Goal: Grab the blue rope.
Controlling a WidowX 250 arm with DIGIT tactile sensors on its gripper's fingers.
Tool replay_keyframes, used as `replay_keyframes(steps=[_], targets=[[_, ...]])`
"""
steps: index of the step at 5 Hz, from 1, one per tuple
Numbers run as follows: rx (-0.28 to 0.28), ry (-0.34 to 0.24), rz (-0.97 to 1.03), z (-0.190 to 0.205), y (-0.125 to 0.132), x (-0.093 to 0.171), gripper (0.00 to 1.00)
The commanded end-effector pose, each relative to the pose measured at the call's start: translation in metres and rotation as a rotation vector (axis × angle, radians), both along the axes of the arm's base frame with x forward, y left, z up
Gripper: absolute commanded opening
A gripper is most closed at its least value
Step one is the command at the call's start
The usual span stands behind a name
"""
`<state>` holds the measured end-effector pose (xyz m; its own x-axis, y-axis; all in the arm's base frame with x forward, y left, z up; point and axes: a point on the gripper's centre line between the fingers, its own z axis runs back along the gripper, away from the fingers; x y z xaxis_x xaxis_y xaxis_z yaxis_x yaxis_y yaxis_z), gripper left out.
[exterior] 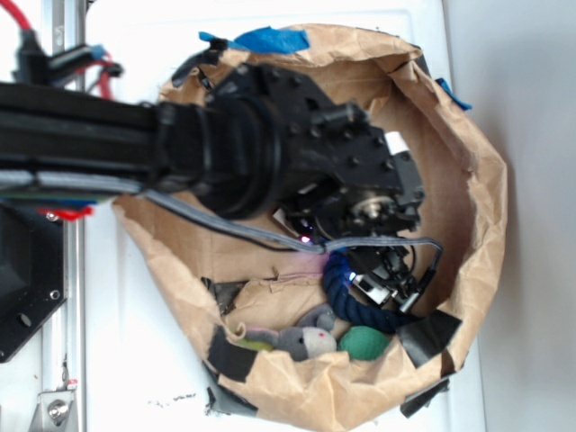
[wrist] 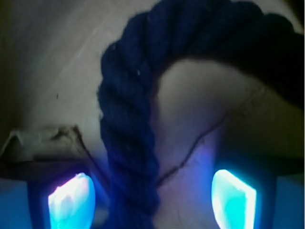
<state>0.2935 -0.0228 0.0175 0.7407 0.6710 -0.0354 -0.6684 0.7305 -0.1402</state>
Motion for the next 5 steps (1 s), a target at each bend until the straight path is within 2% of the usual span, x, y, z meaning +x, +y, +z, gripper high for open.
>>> replay_keyframes(steps=[1,2,5], targets=[[0.045,-0.046,-0.034,-0.0106,0.0036,0.011,1.0],[0.042,-0.056,-0.04,-0.0095,0.0045,0.0104,0.0],[0.049,-0.055,-0.036,-0.0105,0.0105,0.0123,0.0]])
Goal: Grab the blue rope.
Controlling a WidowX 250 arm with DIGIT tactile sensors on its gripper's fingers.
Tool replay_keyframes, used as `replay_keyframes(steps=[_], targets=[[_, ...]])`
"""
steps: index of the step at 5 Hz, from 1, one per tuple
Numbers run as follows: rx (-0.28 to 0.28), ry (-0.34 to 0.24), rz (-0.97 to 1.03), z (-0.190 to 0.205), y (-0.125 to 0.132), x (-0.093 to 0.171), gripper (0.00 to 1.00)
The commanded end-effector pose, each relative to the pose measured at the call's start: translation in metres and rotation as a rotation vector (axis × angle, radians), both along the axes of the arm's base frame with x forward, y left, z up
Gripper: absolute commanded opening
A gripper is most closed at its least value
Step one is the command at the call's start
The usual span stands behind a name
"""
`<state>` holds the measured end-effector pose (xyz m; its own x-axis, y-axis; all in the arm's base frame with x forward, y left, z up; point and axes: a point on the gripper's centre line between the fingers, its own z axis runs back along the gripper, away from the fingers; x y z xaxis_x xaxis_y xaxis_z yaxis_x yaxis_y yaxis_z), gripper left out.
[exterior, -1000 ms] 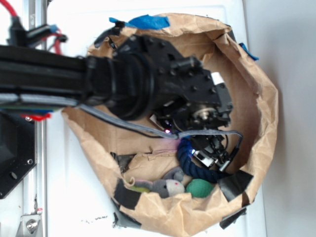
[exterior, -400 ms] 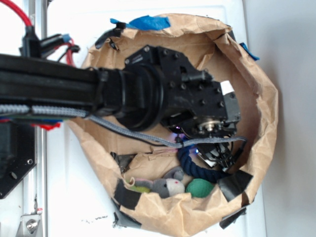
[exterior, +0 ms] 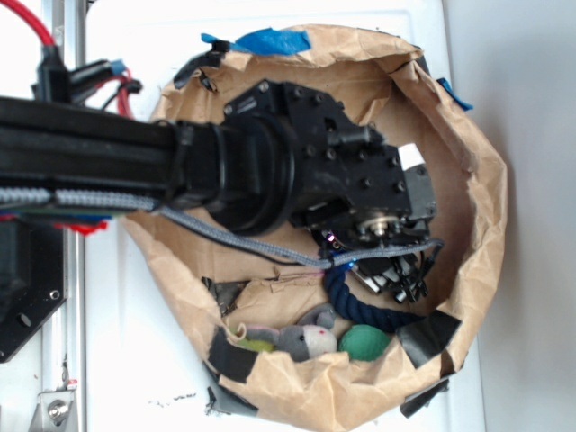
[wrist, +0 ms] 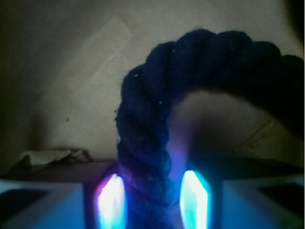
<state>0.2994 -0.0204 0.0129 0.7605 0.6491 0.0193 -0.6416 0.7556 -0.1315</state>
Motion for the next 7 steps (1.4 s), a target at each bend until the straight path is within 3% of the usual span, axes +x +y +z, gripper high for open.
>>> replay_keyframes(steps=[1,5,6,7], targets=[[0.006,-0.018,-0.009,-0.005,0.008,0.007,0.0],[0.016,-0.02,-0.048,-0.003,0.01,0.005,0.0],[0.034,-0.012,-0.148,0.01,0.011,0.004,0.0],[0.058,-0.002,-0.372,0.053,0.017,-0.002,0.0]])
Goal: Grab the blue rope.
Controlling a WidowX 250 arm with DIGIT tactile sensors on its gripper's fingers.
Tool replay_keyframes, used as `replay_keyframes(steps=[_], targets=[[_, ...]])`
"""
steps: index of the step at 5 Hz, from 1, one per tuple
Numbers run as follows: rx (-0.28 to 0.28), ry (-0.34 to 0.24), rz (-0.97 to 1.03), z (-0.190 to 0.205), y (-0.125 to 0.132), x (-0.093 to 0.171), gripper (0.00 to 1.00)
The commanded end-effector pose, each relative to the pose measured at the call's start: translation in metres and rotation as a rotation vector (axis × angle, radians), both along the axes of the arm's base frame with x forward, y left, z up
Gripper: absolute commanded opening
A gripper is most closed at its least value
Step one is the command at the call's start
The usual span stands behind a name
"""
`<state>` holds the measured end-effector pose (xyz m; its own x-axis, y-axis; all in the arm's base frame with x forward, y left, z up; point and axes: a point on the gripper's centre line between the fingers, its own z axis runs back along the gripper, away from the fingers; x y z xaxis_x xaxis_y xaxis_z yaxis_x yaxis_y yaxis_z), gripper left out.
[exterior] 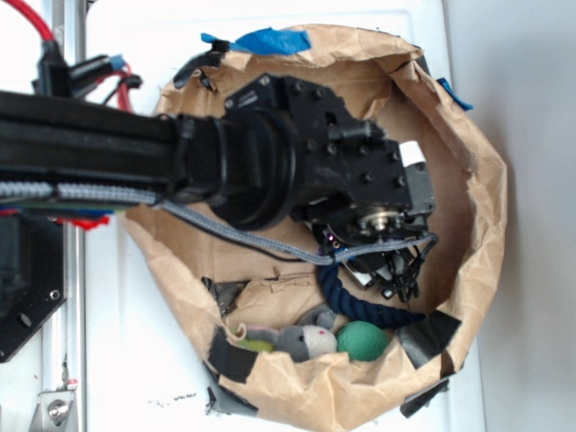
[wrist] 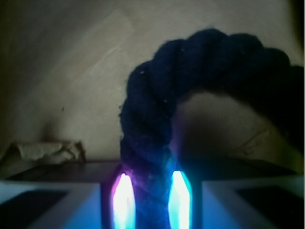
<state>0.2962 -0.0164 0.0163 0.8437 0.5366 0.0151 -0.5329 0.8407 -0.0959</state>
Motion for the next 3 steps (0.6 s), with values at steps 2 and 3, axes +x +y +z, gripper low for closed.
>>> replay_keyframes(steps=[2,3], targets=[[0.064,-0.006,-0.468,0.128,0.03,-0.025,0.0],[0.056,-0.031,-0.517,0.158,0.039,-0.042,0.0]])
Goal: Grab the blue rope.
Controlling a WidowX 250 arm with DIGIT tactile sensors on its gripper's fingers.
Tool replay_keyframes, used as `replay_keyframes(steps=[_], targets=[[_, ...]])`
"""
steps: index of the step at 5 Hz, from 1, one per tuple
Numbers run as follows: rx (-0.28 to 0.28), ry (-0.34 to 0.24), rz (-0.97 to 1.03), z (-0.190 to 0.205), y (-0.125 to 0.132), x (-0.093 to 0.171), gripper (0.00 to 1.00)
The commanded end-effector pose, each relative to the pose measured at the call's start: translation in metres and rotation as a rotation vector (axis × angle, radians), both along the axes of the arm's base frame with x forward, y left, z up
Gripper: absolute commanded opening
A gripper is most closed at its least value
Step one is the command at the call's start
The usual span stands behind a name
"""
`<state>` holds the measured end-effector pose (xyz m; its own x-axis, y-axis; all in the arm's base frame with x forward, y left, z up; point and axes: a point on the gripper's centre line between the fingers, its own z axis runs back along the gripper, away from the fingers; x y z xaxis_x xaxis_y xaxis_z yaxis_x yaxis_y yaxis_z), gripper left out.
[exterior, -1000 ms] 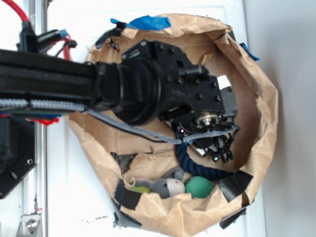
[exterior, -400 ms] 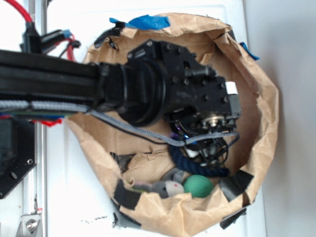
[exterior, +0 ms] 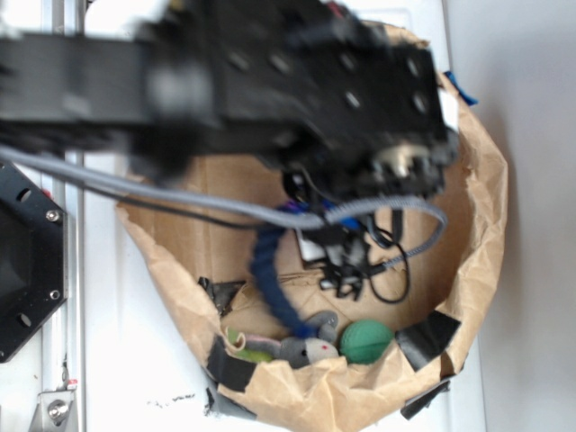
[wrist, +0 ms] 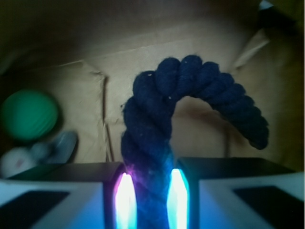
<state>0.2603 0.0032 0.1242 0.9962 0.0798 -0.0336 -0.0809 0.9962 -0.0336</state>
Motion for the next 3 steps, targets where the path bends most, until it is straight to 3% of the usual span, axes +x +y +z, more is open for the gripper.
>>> replay_keyframes(steps=[1,2,3], targets=[[-0.02,-0.175,-0.097,0.061,0.029,-0.012,0.0],[-0.018,-0.208,-0.098,0.06,0.033,-0.005,0.0],[-0.007,-0.192,-0.064,0.055,0.032,-0.001,0.0]])
